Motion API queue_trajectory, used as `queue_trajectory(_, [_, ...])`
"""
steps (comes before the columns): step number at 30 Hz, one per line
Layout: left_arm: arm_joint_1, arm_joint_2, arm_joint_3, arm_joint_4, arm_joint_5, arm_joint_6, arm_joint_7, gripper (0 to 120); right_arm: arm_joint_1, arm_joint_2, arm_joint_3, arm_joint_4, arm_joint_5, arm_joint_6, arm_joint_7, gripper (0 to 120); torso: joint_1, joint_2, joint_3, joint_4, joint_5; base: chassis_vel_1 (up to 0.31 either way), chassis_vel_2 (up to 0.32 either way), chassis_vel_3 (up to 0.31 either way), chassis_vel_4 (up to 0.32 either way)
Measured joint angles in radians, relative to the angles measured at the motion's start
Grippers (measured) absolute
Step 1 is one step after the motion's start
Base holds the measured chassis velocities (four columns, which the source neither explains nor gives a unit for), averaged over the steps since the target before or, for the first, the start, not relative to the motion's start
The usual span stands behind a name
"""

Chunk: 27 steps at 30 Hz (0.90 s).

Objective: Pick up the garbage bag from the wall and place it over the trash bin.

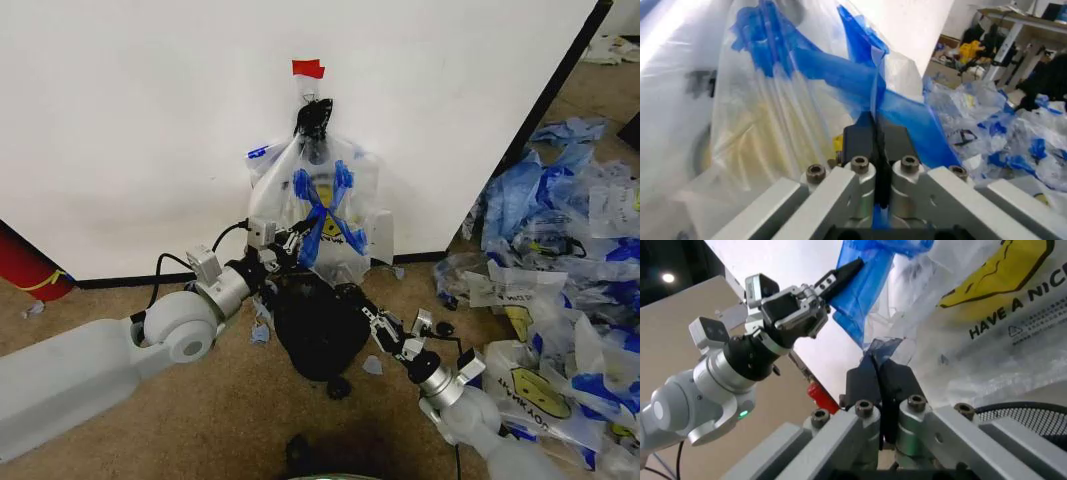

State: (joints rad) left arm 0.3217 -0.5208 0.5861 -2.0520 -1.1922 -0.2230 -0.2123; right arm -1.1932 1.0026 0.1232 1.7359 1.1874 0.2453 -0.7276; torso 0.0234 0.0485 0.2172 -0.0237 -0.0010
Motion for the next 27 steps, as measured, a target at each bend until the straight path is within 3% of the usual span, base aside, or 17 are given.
queue_trajectory(7, [0.034, 0.005, -0.034, -0.011, 0.004, -0.007, -0.027, 0, -0.009, 0.0, 0.004, -0.001, -0.033, 0.037, 0.029, 3, 0.0, 0.0, 0.0, 0.0, 0.0001, 0.0, 0.0, 0.0, 0.0])
queue_trajectory(17, [0.118, 0.012, -0.118, -0.034, 0.007, -0.018, -0.085, 0, -0.015, -0.056, 0.067, 0.016, -0.143, 0.077, 0.136, 39, 0.0, 0.0, 0.0, -0.0005, 0.0, 0.0, 0.0, 0.0, 0.0])
queue_trajectory(19, [0.167, 0.027, -0.168, -0.05, 0.013, -0.022, -0.1, 0, 0.01, -0.078, 0.074, 0.018, -0.164, 0.081, 0.147, 47, 0.0, 0.0, 0.0, -0.0005, 0.0001, 0.0, 0.0, 0.0, 0.0])
queue_trajectory(21, [0.213, 0.043, -0.214, -0.068, 0.015, -0.025, -0.11, 0, 0.047, -0.116, 0.082, 0.052, -0.2, 0.087, 0.18, 55, 0.0, 0.0, 0.0, 0.001, 0.0001, 0.0, 0.0, 0.0, 0.0])
queue_trajectory(27, [0.241, 0.05, -0.256, -0.074, 0.014, -0.032, -0.117, 0, 0.163, -0.192, 0.04, 0.14, -0.193, 0.058, 0.258, 76, 0.0, 0.0, 0.0, -0.0001, 0.0003, 0.0, 0.0, 0.0, 0.0])
